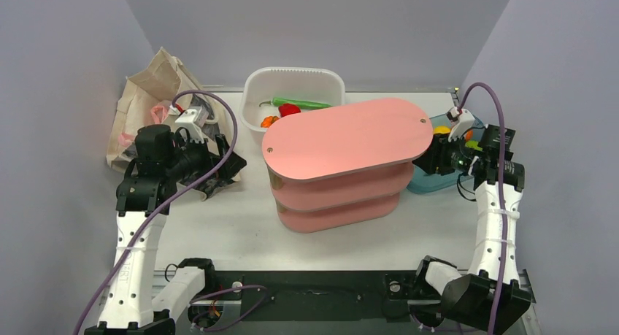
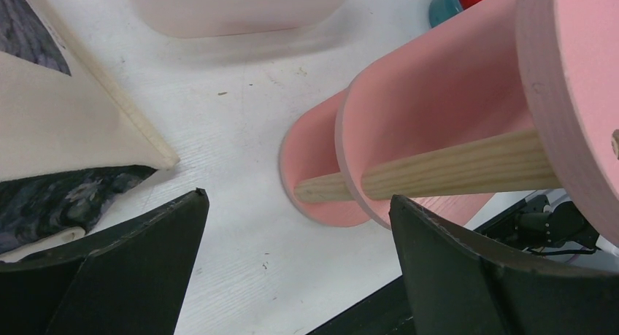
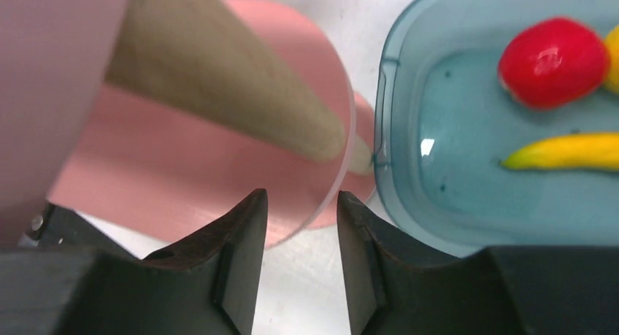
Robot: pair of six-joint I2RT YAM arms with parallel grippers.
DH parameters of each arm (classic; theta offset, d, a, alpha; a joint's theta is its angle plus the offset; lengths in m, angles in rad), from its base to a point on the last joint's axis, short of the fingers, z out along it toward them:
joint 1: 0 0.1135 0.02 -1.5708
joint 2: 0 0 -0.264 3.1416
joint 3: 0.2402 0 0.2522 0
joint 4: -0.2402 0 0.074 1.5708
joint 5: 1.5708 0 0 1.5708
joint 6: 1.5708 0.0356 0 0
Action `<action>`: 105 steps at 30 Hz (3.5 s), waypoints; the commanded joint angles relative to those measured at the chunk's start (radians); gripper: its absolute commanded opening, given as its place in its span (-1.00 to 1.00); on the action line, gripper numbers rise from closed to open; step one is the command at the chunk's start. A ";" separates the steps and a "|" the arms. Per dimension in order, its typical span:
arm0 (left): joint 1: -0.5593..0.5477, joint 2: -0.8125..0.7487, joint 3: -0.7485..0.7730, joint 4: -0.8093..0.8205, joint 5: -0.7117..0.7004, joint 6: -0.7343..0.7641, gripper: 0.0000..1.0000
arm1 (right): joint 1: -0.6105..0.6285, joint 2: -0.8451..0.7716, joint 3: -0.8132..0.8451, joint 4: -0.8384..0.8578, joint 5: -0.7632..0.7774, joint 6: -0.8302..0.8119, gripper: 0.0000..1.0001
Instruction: Untie the knot of the grocery bags and take out the mixed food
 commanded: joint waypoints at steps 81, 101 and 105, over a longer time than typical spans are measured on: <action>-0.568 0.154 -0.536 1.272 -0.012 0.002 -0.53 | 0.044 0.195 0.169 0.429 0.141 0.283 -0.48; -0.623 0.598 -0.218 1.467 -0.247 -0.178 -0.53 | -0.026 0.210 0.149 0.397 0.109 0.246 -0.47; -0.627 0.705 -0.114 1.459 -0.307 -0.174 -0.56 | -0.039 0.201 0.137 0.384 0.097 0.237 -0.47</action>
